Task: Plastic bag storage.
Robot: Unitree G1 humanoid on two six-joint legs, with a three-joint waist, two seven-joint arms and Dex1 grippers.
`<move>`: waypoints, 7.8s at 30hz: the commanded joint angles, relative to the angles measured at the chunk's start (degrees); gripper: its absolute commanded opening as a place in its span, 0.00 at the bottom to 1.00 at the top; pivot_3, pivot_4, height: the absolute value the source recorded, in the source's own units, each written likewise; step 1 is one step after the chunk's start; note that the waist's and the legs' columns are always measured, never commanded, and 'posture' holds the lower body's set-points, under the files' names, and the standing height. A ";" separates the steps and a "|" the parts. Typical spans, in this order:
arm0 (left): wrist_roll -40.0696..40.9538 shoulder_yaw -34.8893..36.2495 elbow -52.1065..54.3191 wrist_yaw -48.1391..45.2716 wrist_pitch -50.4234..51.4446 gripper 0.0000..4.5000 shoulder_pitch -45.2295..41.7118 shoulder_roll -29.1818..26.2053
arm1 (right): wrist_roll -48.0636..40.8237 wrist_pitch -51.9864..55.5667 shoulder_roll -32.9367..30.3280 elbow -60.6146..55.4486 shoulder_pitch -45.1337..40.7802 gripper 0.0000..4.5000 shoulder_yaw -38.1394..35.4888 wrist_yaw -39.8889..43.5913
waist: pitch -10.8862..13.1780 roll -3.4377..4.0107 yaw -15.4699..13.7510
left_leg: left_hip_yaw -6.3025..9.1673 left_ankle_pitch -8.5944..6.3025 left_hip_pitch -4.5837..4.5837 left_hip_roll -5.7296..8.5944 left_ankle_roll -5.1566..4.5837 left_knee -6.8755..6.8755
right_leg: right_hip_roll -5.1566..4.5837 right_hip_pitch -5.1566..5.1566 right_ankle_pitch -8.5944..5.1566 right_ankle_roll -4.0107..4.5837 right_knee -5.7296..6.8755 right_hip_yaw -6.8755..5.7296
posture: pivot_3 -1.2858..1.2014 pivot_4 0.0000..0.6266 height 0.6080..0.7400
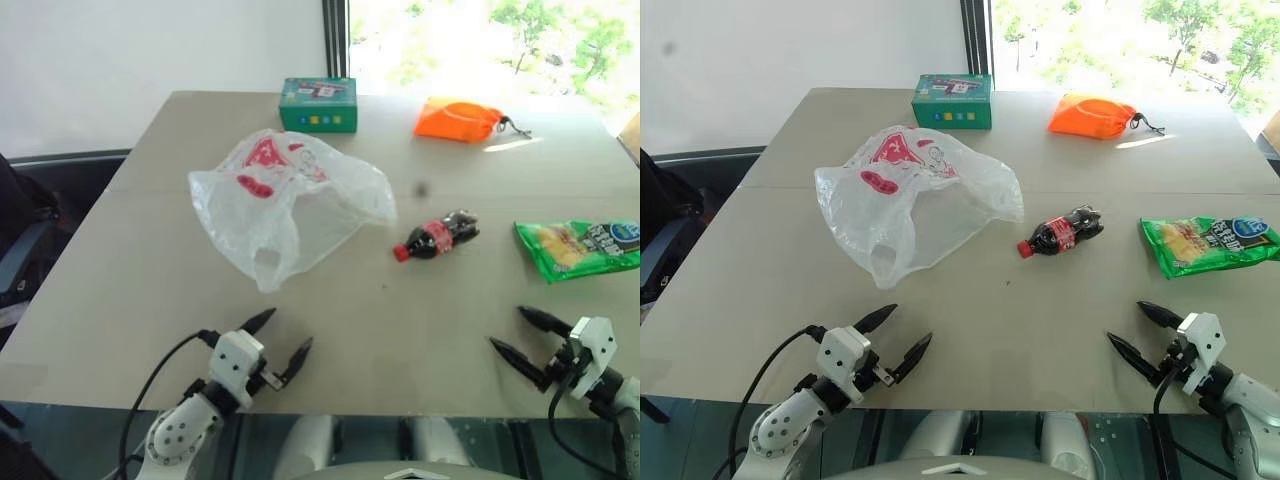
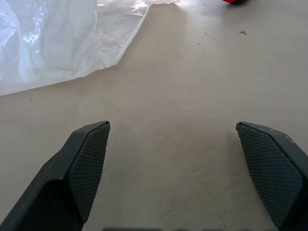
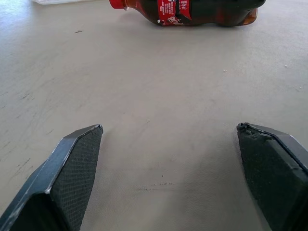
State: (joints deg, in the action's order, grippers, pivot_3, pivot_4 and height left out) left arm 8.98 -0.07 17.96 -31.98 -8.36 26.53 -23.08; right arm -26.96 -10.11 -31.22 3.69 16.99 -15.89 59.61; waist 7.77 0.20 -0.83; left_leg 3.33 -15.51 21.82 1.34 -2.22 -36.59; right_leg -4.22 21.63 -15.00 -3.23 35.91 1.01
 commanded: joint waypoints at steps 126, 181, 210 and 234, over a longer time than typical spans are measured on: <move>0.04 0.58 9.18 15.17 5.85 0.00 -18.72 11.73 | 38.83 -10.96 14.00 25.29 -74.80 0.67 36.16 -5.90 | 0.49 -0.50 3.61 | -0.53 0.46 0.86 -0.15 0.73 -0.78 | 0.32 1.81 0.12 0.08 2.02 0.59 | 0.52 0.24 1.00; -0.59 1.53 6.25 16.75 -2.08 0.00 -13.63 14.65 | 36.84 23.48 14.76 8.73 -63.35 1.00 31.81 -9.72 | 0.68 -0.58 2.45 | -0.45 0.42 1.06 -0.01 0.65 -0.81 | 0.26 1.92 0.12 0.08 2.03 0.45 | 0.52 0.24 1.00; 0.24 1.98 5.84 14.66 0.06 0.00 -17.71 12.22 | 26.61 29.46 20.30 14.17 -67.68 0.01 13.69 -38.70 | 0.67 -0.59 1.57 | -0.44 0.56 1.05 0.02 0.88 -0.83 | 0.53 1.88 0.13 0.08 2.06 0.42 | 0.52 0.24 1.00; 3.04 -0.33 3.96 11.55 1.20 0.00 -25.31 12.13 | 3.85 49.43 -4.14 -16.18 -47.34 0.98 0.04 -19.53 | 0.69 -0.57 1.54 | -0.42 0.41 1.04 -0.01 0.59 -0.86 | 0.59 1.79 0.13 0.06 2.02 0.38 | 0.52 0.24 1.00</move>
State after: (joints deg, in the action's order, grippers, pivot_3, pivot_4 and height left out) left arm 11.51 -0.11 19.68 -19.86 -6.16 0.90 -10.74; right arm -19.46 38.98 -32.46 -9.36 -31.83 -12.62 35.70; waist 8.46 -0.36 0.72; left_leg 2.91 -15.10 22.85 1.32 -1.63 -37.45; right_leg -3.63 23.41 -14.88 -3.17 37.93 1.39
